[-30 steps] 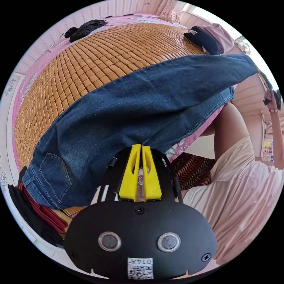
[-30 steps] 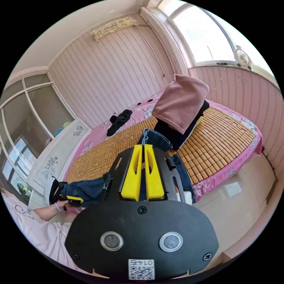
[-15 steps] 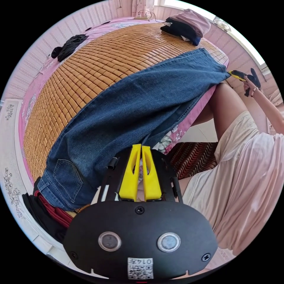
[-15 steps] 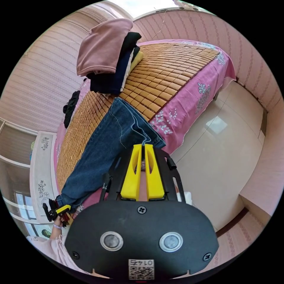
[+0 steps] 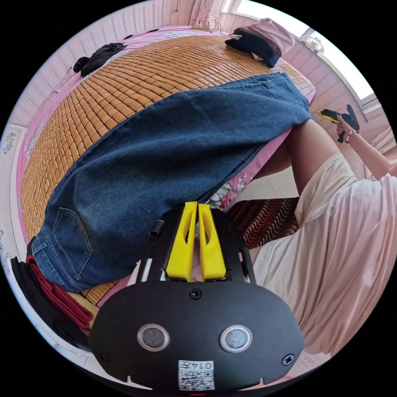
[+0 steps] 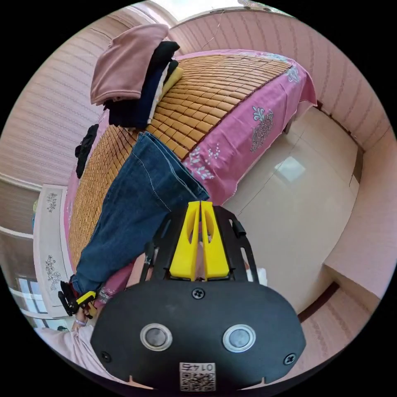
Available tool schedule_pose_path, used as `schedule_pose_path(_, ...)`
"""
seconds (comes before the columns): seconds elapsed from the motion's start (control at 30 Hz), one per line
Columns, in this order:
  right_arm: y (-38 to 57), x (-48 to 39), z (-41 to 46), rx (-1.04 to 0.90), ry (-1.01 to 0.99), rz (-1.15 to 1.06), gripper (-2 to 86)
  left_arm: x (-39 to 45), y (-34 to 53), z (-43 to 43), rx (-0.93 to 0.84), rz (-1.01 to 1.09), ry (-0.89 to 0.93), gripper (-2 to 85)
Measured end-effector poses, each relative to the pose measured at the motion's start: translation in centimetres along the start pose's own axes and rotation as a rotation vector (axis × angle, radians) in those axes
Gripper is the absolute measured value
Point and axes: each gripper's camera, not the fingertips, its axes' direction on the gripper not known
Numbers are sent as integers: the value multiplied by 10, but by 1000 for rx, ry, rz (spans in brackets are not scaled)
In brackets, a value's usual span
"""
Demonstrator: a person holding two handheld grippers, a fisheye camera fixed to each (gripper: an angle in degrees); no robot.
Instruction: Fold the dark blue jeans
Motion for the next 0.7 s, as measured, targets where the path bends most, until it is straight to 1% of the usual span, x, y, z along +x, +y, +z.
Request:
schedule_pose_path(0.03,-3,-12,-8,73,9,-33,12,1,-2,4,-7,-10,-14,-10)
schedule_pose_path(0.07,-6,-20,-11,106,12,-63,14,1,-5,5,-15,-17,-16,-10)
schedule_pose_path(0.13,-28,-63,-13,180,38,-210,36,1,-7,6,-23,-21,-14,-10)
schedule_pose_path(0.23,-66,-116,12,140,12,-350,85,2,-6,8,-26,-24,-8,-10)
schedule_pose_path(0.3,-88,-138,35,91,37,-371,99,2,-7,8,-30,-36,0,-10)
schedule_pose_path(0.37,-106,-149,62,25,141,-354,93,3,-7,8,-40,-43,-2,-10)
schedule_pose_path(0.4,-112,-153,81,-58,194,-368,76,4,-8,8,-42,-39,-7,-10)
schedule_pose_path(0.43,-114,-156,89,-100,202,-386,52,7,-8,7,-45,-26,-18,-10)
schedule_pose_path(0.5,-112,-162,74,-48,194,-432,19,12,-7,5,-45,17,-42,-10)
schedule_pose_path(0.57,-109,-168,50,17,143,-479,6,19,-5,1,-45,81,-62,-10)
schedule_pose_path(0.63,-111,-178,18,97,116,-523,0,19,-5,-5,-40,80,-47,-10)
schedule_pose_path(0.7,-120,-185,4,134,108,-517,0,17,-6,-15,7,73,-30,-10)
